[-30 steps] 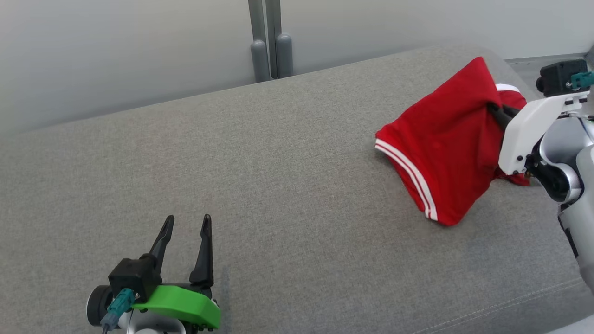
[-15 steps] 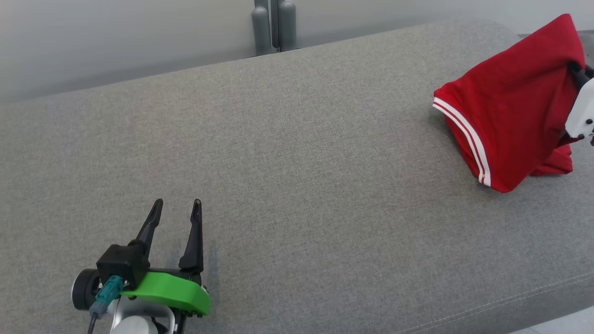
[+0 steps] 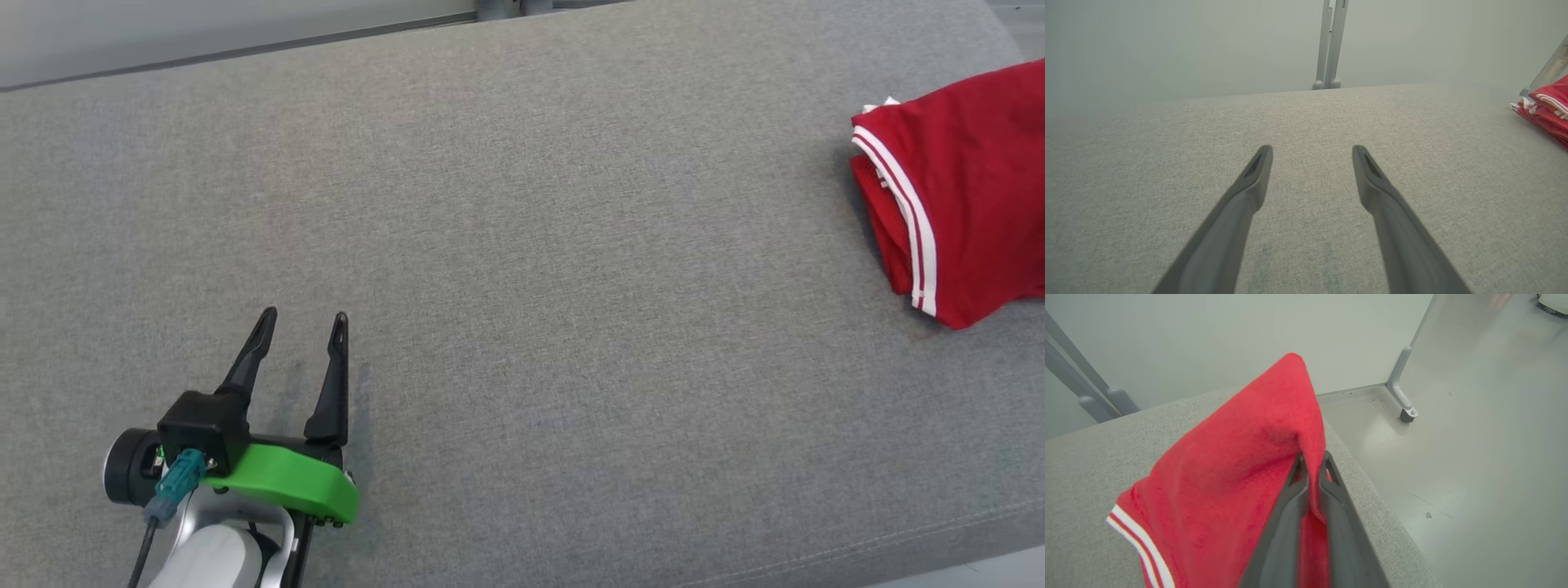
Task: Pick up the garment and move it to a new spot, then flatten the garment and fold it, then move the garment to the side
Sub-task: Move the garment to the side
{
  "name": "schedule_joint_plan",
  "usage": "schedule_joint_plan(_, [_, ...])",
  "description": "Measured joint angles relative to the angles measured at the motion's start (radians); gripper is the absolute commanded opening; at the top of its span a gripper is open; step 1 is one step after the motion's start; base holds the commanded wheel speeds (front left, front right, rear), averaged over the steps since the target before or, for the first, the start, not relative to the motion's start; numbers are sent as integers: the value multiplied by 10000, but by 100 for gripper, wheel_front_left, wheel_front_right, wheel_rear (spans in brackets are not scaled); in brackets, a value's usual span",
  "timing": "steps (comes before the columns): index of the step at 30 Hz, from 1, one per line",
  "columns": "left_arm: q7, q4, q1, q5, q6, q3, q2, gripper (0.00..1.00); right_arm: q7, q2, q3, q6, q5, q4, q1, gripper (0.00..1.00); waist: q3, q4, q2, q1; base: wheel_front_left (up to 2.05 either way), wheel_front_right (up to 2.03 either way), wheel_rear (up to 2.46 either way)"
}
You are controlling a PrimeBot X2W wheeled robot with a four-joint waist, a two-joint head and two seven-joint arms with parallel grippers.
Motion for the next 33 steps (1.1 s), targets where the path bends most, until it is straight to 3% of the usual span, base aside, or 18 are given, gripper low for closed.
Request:
schedule_joint_plan(11, [263,-263,-47,98,88,-63,278,100,-1338,-322,-1755,2,-1850,1743,-518,0,518,795,0,0,0,0,0])
schedule_joint_plan(12, [305,-293,-49,98,92,-77,286,100,-1507,-318,-1914,2,-2082,1804,-533,22,548,831,0,0,0,0,0])
schedule_joint_plan(13, [314,-311,-48,100,98,-92,293,100,-1593,-280,-2061,0,-2234,1864,-550,100,569,862,0,0,0,0,0])
schedule_joint_plan(25, [470,-562,-4,109,345,-15,512,100,-2278,301,-2660,4,-3181,2414,-596,100,522,757,0,0,0,0,0])
schedule_joint_plan(33, [385,-453,41,33,284,-71,449,100,-2754,629,-1883,4,-3083,2495,-875,100,31,550,0,-1,0,0,0])
